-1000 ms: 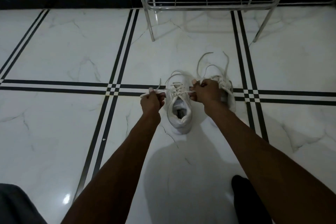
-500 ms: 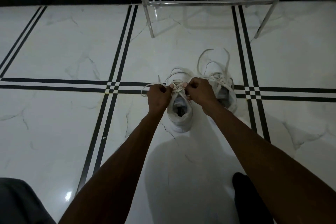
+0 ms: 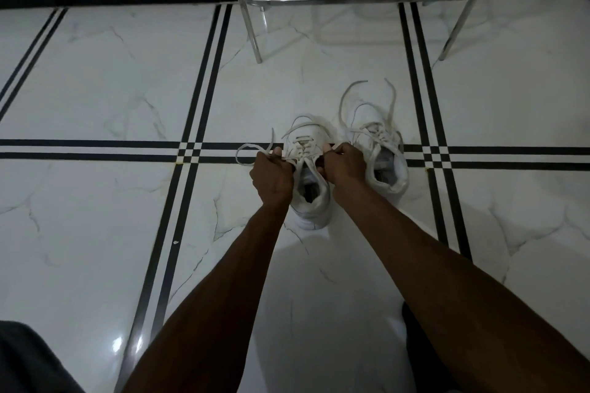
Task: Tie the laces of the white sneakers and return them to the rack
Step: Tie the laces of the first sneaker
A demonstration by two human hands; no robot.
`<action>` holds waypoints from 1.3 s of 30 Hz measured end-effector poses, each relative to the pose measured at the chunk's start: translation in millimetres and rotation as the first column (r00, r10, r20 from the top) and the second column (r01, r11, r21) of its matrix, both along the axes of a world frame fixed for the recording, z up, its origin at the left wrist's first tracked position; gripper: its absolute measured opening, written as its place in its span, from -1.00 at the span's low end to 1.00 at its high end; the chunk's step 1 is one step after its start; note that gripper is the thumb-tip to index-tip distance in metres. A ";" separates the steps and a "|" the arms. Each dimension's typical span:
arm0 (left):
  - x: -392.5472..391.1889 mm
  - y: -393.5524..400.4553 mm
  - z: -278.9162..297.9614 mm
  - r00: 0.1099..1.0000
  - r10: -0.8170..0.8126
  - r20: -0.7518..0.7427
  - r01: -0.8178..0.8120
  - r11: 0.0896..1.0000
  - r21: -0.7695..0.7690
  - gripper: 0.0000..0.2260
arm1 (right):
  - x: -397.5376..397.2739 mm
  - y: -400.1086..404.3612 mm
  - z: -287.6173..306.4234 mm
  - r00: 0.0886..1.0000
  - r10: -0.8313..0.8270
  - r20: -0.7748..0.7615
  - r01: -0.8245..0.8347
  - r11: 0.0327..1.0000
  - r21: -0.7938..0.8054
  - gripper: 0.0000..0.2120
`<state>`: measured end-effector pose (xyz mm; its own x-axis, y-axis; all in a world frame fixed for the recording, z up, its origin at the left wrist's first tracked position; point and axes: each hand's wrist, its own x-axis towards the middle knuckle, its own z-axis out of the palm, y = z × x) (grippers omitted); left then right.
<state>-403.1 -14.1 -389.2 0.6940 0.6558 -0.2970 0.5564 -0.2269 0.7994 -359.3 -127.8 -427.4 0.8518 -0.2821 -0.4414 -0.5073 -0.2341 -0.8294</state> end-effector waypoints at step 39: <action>22.7 46.1 36.1 0.815 -0.456 0.357 0.567 0.755 -0.328 -0.64 | 19.1 -9.8 91.9 0.941 0.325 0.089 -0.329 0.830 0.449 -0.74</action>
<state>-380.4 32.0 -353.1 0.9731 0.0391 -0.2268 0.2286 -0.0495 0.9723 -340.2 -137.5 -335.5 0.8629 0.2424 -0.4434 -0.4605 0.0158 -0.8875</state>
